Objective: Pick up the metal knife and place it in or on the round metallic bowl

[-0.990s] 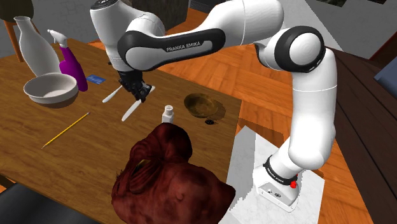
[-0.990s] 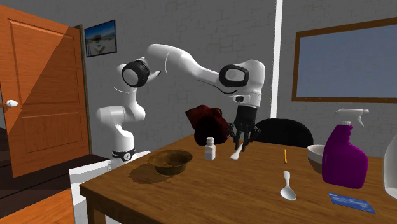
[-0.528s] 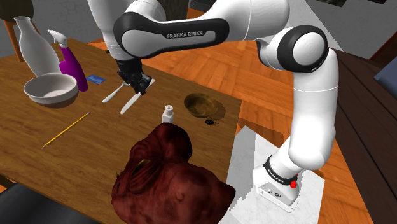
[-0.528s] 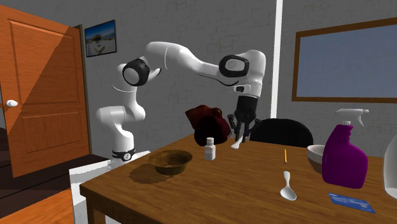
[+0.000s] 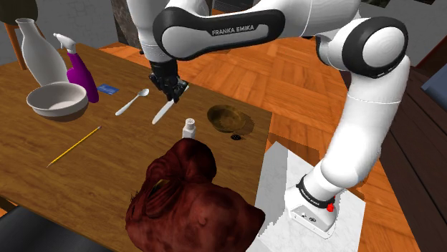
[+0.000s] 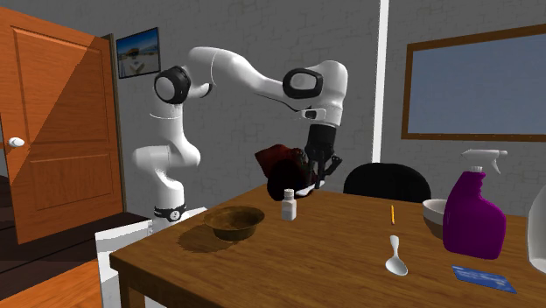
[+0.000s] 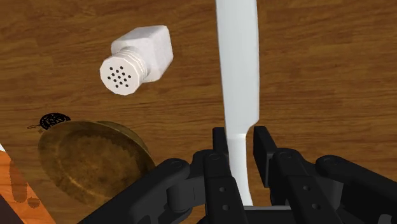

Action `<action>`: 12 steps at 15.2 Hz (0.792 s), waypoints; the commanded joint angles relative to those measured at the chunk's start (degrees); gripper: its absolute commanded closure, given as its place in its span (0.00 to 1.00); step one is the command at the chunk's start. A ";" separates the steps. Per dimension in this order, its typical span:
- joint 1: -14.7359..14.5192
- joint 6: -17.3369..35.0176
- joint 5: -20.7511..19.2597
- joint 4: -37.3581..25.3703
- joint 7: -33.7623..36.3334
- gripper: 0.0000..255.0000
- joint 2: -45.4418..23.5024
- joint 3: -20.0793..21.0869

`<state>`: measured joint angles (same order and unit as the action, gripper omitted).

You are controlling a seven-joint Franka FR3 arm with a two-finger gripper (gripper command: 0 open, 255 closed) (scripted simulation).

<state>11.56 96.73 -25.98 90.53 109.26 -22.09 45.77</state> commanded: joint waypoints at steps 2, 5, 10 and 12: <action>6.24 4.20 4.40 9.12 -3.75 1.00 7.72 1.15; 11.31 7.80 9.73 17.20 -9.04 1.00 16.05 1.25; 15.43 12.04 18.56 28.76 -19.66 1.00 29.54 -2.28; 15.80 13.07 21.26 32.79 -23.78 1.00 34.23 -4.63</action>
<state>27.05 109.36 -6.30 121.34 87.95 9.57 42.35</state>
